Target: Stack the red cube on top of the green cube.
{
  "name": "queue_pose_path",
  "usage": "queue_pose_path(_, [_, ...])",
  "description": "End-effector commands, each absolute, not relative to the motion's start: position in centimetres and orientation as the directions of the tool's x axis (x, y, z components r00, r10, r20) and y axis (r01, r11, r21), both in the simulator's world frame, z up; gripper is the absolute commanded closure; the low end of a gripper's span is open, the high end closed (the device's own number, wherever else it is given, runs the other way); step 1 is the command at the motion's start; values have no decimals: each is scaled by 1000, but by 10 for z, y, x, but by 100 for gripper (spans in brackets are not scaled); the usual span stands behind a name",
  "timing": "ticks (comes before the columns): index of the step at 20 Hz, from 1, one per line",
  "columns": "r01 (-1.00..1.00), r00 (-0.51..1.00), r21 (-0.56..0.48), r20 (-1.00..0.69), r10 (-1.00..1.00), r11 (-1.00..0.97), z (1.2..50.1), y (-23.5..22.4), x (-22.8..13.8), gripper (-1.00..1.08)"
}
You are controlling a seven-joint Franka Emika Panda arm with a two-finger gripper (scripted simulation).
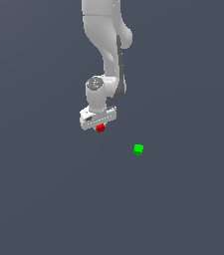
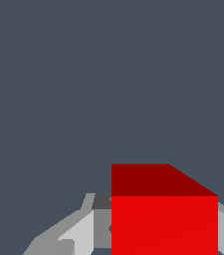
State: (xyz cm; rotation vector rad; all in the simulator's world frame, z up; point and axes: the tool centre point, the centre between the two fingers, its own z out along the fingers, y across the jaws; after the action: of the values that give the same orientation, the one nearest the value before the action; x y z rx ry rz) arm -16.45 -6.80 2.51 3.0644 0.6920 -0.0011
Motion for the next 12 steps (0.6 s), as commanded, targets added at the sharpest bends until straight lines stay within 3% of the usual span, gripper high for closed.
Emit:
queue_pose_path(1, [430,903,1,0,430,-903,31,-68,-164,108])
queue_pose_path(12, [430,903,1,0,430,-903,90,-68,-165,108])
